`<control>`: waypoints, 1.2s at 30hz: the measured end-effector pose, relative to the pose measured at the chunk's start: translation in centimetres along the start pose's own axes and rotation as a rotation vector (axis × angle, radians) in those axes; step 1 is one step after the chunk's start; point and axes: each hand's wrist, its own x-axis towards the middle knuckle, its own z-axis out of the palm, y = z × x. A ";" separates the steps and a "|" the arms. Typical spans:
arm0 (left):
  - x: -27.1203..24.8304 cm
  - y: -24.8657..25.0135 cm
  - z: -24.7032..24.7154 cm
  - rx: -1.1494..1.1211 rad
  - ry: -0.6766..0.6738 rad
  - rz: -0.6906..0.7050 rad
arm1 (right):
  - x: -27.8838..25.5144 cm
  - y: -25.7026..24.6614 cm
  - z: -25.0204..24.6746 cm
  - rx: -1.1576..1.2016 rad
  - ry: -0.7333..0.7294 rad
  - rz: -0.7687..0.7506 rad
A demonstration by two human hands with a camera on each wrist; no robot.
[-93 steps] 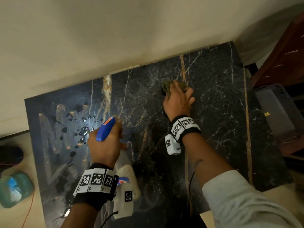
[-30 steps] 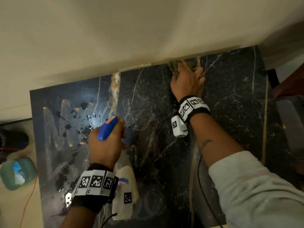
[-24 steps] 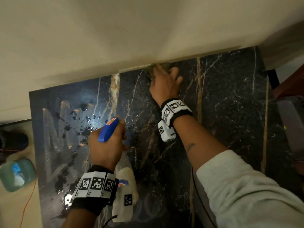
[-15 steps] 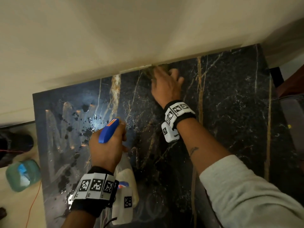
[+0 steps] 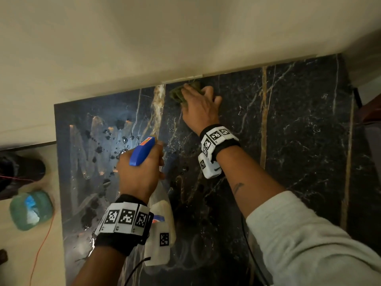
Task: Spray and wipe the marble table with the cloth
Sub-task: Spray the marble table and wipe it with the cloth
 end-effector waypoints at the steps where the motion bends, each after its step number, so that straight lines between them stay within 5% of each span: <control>1: -0.1 0.0 -0.2 -0.013 -0.002 -0.001 | 0.0 0.7 -0.1 0.013 0.030 0.091; 4: -0.3 -0.2 -1.3 -0.045 0.019 -0.014 | -0.2 1.5 -0.2 0.086 0.131 0.394; 6: -0.3 -0.6 -2.2 -0.070 0.046 -0.029 | -0.5 -0.1 -0.1 0.094 0.130 0.454; 8: -0.2 -1.0 -2.9 -0.086 0.055 -0.049 | -1.0 -2.4 0.1 0.118 0.096 0.425; 11: -0.7 -1.2 -3.0 -0.080 0.045 -0.067 | -3.6 -4.9 1.2 0.060 0.033 0.188; 15: -1.0 -1.2 -2.9 -0.071 0.035 -0.068 | -4.5 -4.2 1.5 -0.017 -0.010 0.001; 20: -1.2 -1.1 -3.7 -0.085 0.020 -0.061 | -3.7 -1.3 0.3 0.028 0.111 0.375; 27: -1.8 -1.9 -4.0 -0.083 0.027 -0.080 | -0.7 -4.2 0.1 0.058 0.086 0.428; 30: -1.9 -2.1 -4.3 -0.093 0.027 -0.091 | 1.1 -6.1 0.3 0.054 0.103 0.379; 34: -1.5 -2.8 -5.1 -0.073 0.059 -0.084 | 1.8 -7.4 1.2 0.013 -0.002 0.072; 36: -1.2 -2.6 -5.2 -0.078 0.059 -0.082 | 1.8 -5.8 0.7 -0.012 0.009 0.044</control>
